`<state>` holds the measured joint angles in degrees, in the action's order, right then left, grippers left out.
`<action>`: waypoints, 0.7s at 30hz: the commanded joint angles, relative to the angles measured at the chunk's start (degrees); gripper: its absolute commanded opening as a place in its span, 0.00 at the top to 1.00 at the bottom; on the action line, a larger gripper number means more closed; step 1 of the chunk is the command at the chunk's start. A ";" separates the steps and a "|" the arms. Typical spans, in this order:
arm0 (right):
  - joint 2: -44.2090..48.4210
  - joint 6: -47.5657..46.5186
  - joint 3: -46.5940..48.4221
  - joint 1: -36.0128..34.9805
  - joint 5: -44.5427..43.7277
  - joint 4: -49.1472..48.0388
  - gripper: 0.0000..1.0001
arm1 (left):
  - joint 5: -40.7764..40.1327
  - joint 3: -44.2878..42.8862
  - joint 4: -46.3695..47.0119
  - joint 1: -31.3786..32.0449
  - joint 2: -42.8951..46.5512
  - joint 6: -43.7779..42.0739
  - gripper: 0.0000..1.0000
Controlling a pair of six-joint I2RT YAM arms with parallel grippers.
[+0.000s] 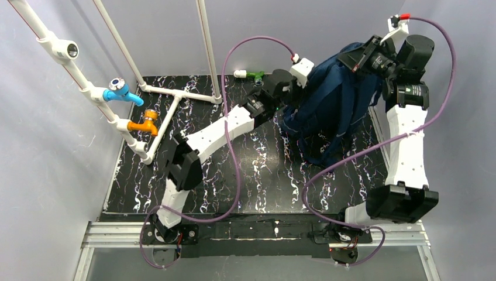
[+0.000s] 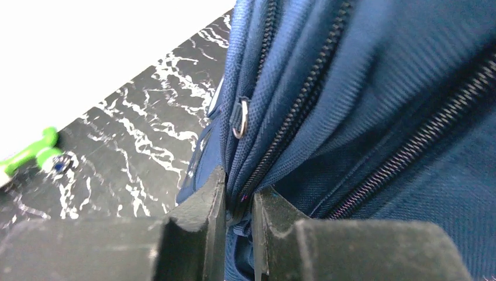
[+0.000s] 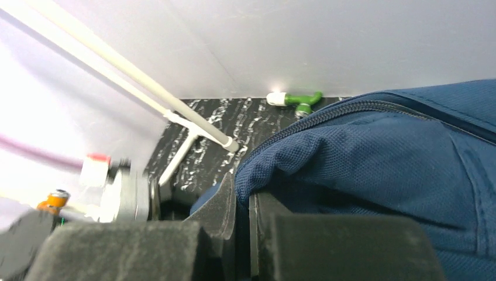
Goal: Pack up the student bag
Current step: Place the student bag at the center of the board.
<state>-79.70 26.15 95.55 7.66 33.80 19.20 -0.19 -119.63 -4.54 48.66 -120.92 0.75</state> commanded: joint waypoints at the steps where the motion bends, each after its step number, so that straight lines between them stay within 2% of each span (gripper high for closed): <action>1: -5.80 7.11 9.89 -2.59 6.23 -8.89 0.99 | -15.25 9.77 7.95 6.70 21.41 -0.31 1.00; 4: -11.56 8.71 20.66 -7.02 4.71 -8.70 0.99 | -19.34 13.91 5.18 8.34 25.59 6.29 1.00; 7: -17.68 10.53 31.74 -12.55 4.35 -7.28 0.99 | -17.11 18.14 2.37 8.56 29.31 12.52 1.00; 8: -18.58 12.06 31.72 -13.38 4.65 -8.37 0.99 | -16.96 19.96 2.91 8.57 30.08 12.70 1.00; 10: -17.84 13.51 26.87 -14.48 4.41 -10.16 0.99 | -19.11 21.10 0.38 8.49 30.44 12.17 1.00; 13: -9.81 12.51 8.89 -15.21 1.50 -14.99 0.99 | -20.22 25.47 -1.53 7.94 31.56 11.57 1.00; 14: -3.09 12.87 -7.96 -15.64 -0.27 -18.05 0.98 | -19.79 35.28 -0.14 7.50 35.01 13.24 1.00; 15: -1.17 13.84 -12.19 -16.14 0.62 -20.37 0.92 | -20.10 38.63 -0.27 7.51 36.21 14.56 1.00; 17: -0.42 13.04 -15.65 -16.72 2.93 -17.13 0.78 | -20.35 42.89 0.11 7.42 39.36 16.74 1.00; 21: 0.98 5.18 -12.25 -16.96 1.42 -2.04 0.36 | -20.74 44.42 -0.63 7.41 42.62 17.11 1.00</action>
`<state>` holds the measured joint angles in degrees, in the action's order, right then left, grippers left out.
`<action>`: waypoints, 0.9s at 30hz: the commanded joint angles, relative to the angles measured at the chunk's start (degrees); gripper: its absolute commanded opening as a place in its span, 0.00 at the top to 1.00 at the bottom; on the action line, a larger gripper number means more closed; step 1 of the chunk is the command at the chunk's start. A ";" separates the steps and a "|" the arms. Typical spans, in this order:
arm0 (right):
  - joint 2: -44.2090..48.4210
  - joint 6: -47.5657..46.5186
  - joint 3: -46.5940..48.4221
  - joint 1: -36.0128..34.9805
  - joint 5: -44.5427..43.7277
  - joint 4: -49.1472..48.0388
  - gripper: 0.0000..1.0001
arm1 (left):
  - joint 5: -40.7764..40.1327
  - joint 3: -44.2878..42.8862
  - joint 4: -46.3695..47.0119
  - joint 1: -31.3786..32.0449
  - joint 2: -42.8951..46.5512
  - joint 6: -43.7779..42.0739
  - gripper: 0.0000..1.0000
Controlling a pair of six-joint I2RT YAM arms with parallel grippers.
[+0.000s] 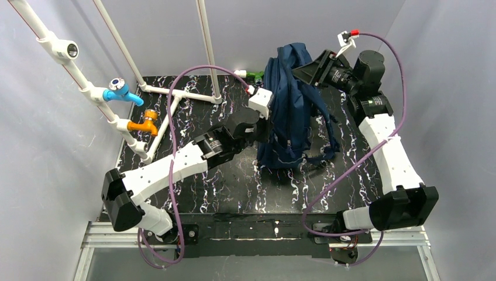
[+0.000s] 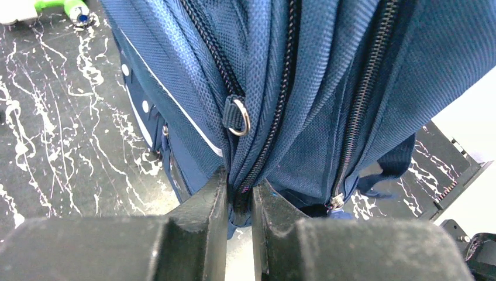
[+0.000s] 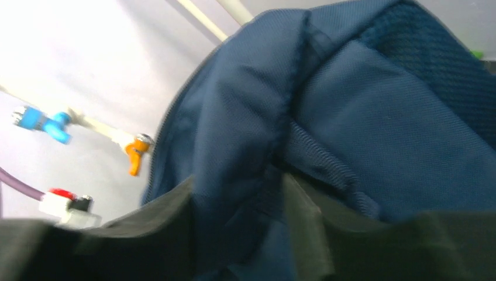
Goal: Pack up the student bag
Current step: Place the student bag at the center of the board.
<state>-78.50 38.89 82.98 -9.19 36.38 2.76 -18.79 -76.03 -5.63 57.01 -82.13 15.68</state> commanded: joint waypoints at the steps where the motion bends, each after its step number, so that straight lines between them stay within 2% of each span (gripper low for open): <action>1: 0.38 -8.67 1.74 -0.12 -2.22 17.46 0.27 | -2.43 0.57 -0.26 -0.94 3.77 2.17 1.00; 3: 0.94 -10.89 6.26 -0.13 -4.31 23.73 0.12 | -2.66 0.87 -0.35 -0.92 3.52 2.38 1.00; 5: 1.04 -14.42 11.11 -0.13 -6.68 30.65 0.05 | -2.39 1.43 -0.01 -0.94 3.47 3.28 1.00; 6: 1.33 -16.47 13.19 -0.13 -9.10 33.77 0.02 | -2.33 1.63 0.29 -0.91 3.48 3.56 1.00; 9: 2.63 -21.01 16.52 -0.13 -14.70 38.76 0.02 | -2.45 0.92 -0.66 -0.88 3.24 3.96 1.00; 10: 3.07 -21.31 17.21 -0.08 -15.13 38.99 0.02 | -2.85 0.34 -1.49 -0.93 3.06 4.19 1.00; 12: 3.66 -18.51 18.55 0.01 -10.32 36.13 0.02 | -2.58 -0.68 -2.39 -0.93 2.78 4.42 1.00; 13: 3.82 -15.46 18.91 0.04 -5.58 33.18 0.02 | -2.26 -0.96 -2.56 -0.92 2.64 4.42 1.00; 15: 5.28 -8.00 17.57 0.05 -3.74 24.09 0.02 | -1.77 -1.54 -3.02 -0.94 2.76 4.90 0.99; 19: 8.99 -6.05 15.10 0.05 -11.98 20.12 0.02 | -0.88 -1.44 -3.47 -0.88 3.56 5.61 0.76; 21: 9.74 -5.62 13.90 0.05 -11.32 17.29 0.02 | -0.50 -1.61 -4.28 -0.97 4.21 5.85 0.61; 27: 10.47 -3.49 10.43 0.05 -11.39 12.62 0.02 | 2.11 -2.52 -5.41 -1.03 6.42 5.06 0.33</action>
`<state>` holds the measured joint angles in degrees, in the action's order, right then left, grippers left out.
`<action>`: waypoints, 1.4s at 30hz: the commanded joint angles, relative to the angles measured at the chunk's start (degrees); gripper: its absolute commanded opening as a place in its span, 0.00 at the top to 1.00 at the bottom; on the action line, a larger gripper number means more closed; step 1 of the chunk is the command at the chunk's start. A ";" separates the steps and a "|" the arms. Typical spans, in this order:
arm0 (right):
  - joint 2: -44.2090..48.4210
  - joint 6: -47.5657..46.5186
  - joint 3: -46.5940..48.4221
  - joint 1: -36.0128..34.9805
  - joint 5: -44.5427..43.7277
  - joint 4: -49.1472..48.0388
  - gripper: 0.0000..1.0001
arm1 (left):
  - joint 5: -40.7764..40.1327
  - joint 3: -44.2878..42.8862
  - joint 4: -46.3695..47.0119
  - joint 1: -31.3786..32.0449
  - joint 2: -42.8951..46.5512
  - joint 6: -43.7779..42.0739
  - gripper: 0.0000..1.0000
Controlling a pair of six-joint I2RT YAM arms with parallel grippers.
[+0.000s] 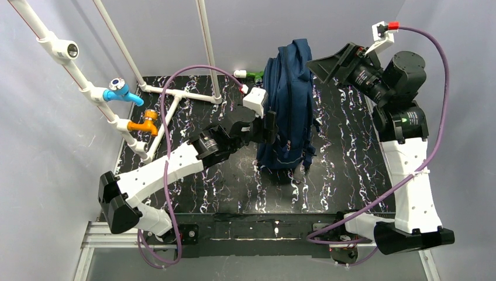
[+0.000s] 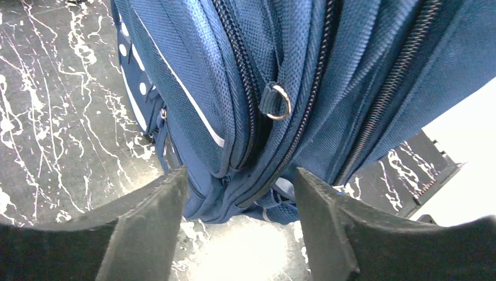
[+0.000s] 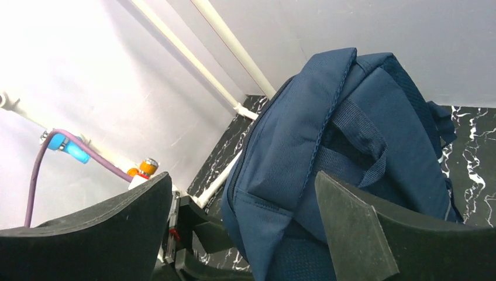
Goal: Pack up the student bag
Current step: Place the student bag at the center of the board, then reset both arms
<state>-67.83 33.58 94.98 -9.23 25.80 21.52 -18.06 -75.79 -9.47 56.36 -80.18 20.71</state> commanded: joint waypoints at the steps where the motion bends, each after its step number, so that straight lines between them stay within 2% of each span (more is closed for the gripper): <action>1: -0.18 1.38 -1.65 0.09 -1.24 -6.09 0.02 | 2.17 -3.14 -2.05 -0.37 4.93 -0.21 0.30; 6: -0.23 -5.99 0.05 0.09 -4.95 -0.05 0.02 | 5.38 -5.78 -5.49 -0.37 7.78 -1.00 0.17; 9: 1.49 -11.12 1.56 0.09 -12.44 4.27 0.02 | 8.70 -8.45 -8.98 -0.37 10.37 -1.88 0.13; 12: 6.74 -15.84 1.09 0.09 -23.73 6.93 0.02 | 13.29 -10.51 -9.71 -0.38 14.38 -3.95 0.02; 14: 9.92 -18.99 0.39 0.09 -31.92 8.36 0.01 | 17.08 -11.14 -8.18 -0.38 17.84 -7.08 0.02; 17: 14.89 -20.82 -1.71 0.09 -39.30 8.58 0.02 | 21.39 -11.90 -6.03 -0.37 23.32 -12.80 0.02; 23: 23.77 -22.51 -5.88 0.09 -46.08 6.20 0.02 | 25.56 -11.73 -0.87 -0.37 33.89 -23.14 0.02; 26: 24.38 -23.48 -3.09 0.14 -48.11 7.36 0.02 | 27.55 -10.92 2.35 -0.37 37.42 -25.93 0.02; 31: 25.56 -23.74 -1.06 0.09 -49.49 6.62 0.01 | 30.11 -12.66 2.54 -0.37 40.31 -30.21 0.02; 42: 26.10 -24.36 0.66 0.09 -49.77 4.19 0.02 | 25.03 -9.32 7.09 -0.37 47.05 -35.13 0.02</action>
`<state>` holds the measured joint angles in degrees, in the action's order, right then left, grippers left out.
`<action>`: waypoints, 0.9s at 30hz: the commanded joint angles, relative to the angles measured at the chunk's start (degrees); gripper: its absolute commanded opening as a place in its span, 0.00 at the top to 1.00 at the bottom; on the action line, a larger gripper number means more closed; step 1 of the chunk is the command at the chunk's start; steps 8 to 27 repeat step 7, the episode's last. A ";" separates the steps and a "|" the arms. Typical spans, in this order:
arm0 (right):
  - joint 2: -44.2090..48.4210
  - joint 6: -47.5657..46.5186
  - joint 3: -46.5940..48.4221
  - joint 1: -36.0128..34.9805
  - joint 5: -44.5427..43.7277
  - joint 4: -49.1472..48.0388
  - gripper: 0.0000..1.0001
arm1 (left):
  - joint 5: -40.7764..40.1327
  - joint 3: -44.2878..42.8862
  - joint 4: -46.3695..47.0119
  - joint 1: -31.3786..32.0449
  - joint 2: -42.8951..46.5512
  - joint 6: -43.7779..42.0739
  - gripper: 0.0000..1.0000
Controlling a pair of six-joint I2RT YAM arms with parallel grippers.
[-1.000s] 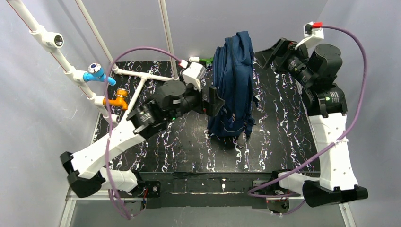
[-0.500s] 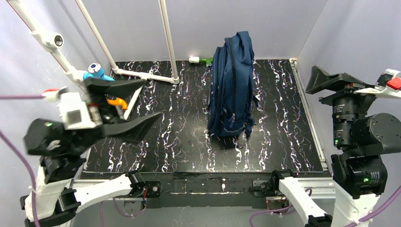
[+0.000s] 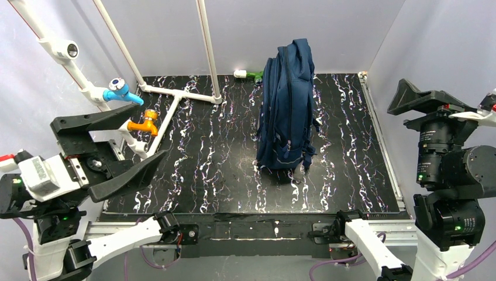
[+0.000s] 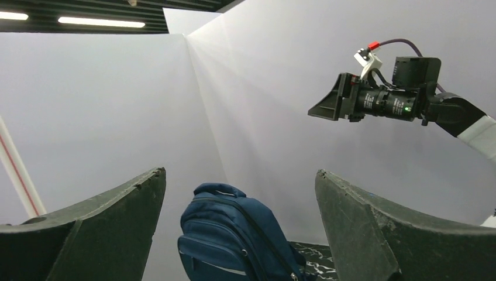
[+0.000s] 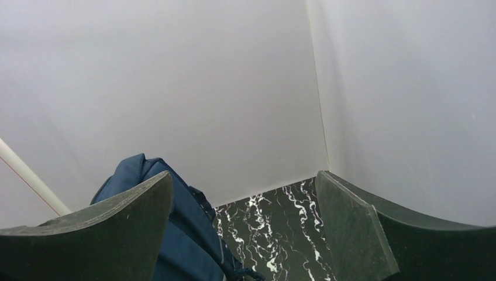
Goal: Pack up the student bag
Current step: Reset both arms
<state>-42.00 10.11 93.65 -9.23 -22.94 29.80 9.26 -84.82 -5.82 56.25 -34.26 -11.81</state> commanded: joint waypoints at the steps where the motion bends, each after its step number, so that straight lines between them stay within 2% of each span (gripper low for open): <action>1: 0.41 -0.88 1.90 0.09 -0.98 -4.13 0.02 | -2.64 -0.39 3.37 -0.26 1.41 -2.86 0.02; 4: 3.70 -1.08 0.72 0.09 -0.30 -5.11 0.02 | -3.95 -0.44 3.27 -0.26 2.18 -3.05 0.02; 7: 1.16 -0.62 -0.72 0.09 0.68 -5.34 0.00 | -4.65 -0.20 3.26 -0.26 2.61 -2.52 0.01; 27: 1.16 -0.62 -0.72 0.09 0.68 -5.34 0.00 | -4.65 -0.20 3.26 -0.26 2.61 -2.52 0.01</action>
